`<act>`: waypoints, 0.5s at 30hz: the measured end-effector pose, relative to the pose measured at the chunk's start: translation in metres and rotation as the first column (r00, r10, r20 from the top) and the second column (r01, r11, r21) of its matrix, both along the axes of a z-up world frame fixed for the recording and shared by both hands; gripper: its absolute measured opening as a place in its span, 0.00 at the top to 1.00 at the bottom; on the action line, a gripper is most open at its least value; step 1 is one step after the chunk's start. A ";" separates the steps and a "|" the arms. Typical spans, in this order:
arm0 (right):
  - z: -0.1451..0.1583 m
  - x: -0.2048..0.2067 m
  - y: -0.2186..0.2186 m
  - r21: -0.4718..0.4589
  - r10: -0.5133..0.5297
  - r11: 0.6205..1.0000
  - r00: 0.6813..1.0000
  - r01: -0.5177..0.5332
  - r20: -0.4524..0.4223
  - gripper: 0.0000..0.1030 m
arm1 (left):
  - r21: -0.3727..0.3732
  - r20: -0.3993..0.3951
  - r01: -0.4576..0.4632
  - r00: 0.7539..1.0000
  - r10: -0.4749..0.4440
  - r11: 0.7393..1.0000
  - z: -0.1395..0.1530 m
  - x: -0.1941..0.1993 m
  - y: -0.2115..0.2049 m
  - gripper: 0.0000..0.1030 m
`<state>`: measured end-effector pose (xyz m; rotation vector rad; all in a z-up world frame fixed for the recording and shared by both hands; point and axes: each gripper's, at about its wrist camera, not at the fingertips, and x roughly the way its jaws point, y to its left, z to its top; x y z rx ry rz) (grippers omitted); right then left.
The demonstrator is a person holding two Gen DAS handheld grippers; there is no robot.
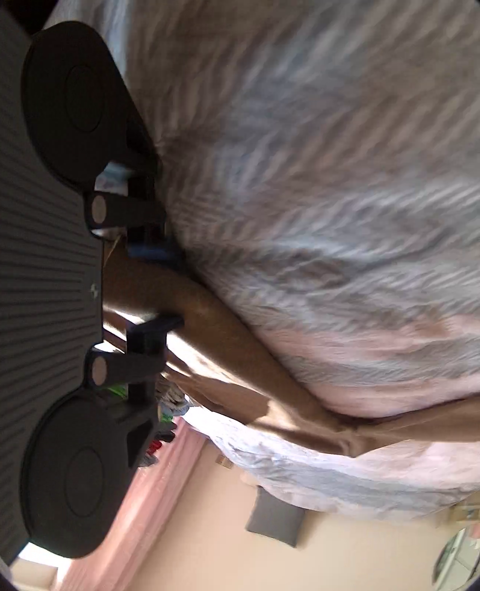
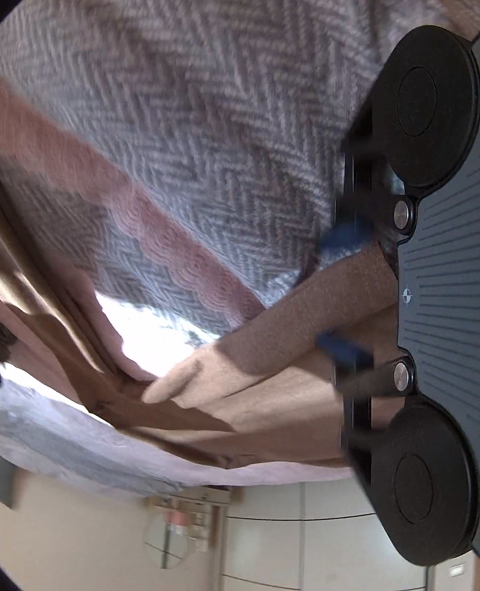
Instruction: Fold clothes
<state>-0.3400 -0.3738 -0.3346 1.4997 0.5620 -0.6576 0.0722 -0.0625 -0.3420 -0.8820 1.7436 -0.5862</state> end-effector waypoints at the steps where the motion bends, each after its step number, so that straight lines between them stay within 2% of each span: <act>1: 0.001 0.000 0.001 -0.008 0.002 1.000 1.000 -0.002 -0.005 0.96 | 0.011 0.052 0.013 0.999 -0.014 1.000 0.007 -0.001 -0.003 0.94; 2: 0.004 0.001 0.001 -0.023 0.005 1.000 1.000 -0.005 -0.012 0.96 | 0.034 0.158 0.029 0.987 -0.034 0.999 0.024 0.000 -0.004 0.95; 3: 0.012 -0.001 0.002 -0.056 0.010 0.998 1.000 -0.011 -0.022 0.96 | 0.055 0.289 0.043 0.956 -0.057 0.998 0.047 0.002 -0.003 0.95; 4: 0.019 -0.004 0.002 -0.079 0.011 0.997 1.000 -0.013 -0.026 0.96 | 0.081 0.421 0.061 0.902 -0.090 0.995 0.072 0.003 -0.002 0.95; 5: 0.026 -0.007 0.003 -0.097 0.014 0.995 0.999 -0.016 -0.031 0.96 | 0.126 0.549 0.098 0.822 -0.151 0.987 0.097 0.003 -0.002 0.95; 6: 0.032 -0.008 0.004 -0.101 0.021 0.995 0.999 -0.025 -0.036 0.96 | 0.192 0.633 0.139 0.739 -0.231 0.971 0.114 0.001 -0.002 0.95; 7: 0.038 -0.008 0.004 -0.111 0.037 0.993 0.998 -0.042 -0.050 0.96 | 0.261 0.702 0.172 0.642 -0.309 0.950 0.131 -0.002 -0.003 1.00; 8: 0.043 -0.006 0.005 -0.129 0.057 0.989 0.995 -0.067 -0.082 0.96 | 0.328 0.740 0.195 0.555 -0.380 0.924 0.143 -0.003 -0.003 1.00; 9: 0.045 -0.002 0.005 -0.134 0.081 0.986 0.989 -0.097 -0.121 0.96 | 0.384 0.726 0.215 0.531 -0.437 0.898 0.141 -0.003 -0.002 1.00; 10: 0.045 0.002 0.005 -0.128 0.107 0.983 0.982 -0.128 -0.158 0.96 | 0.419 0.687 0.225 0.555 -0.469 0.880 0.132 0.000 0.000 1.00; 11: 0.043 0.004 0.005 -0.114 0.135 0.981 0.975 -0.156 -0.174 0.85 | 0.424 0.649 0.212 0.606 -0.459 0.880 0.120 0.002 0.006 1.00; 12: 0.043 0.003 0.007 -0.104 0.153 0.979 0.971 -0.174 -0.183 0.55 | 0.412 0.616 0.202 0.657 -0.435 0.888 0.109 0.005 0.013 0.99; 13: 0.045 0.001 0.010 -0.120 0.152 0.977 0.970 -0.177 -0.192 0.36 | 0.360 0.594 0.193 0.707 -0.383 0.913 0.100 0.006 0.022 0.93; 14: 0.049 -0.003 0.014 -0.146 0.146 0.973 0.970 -0.177 -0.196 0.19 | 0.310 0.572 0.184 0.747 -0.338 0.933 0.093 0.006 0.027 0.85; 15: 0.054 -0.008 0.018 -0.191 0.131 0.967 0.973 -0.168 -0.192 0.19 | 0.259 0.547 0.173 0.785 -0.292 0.950 0.085 0.006 0.032 0.66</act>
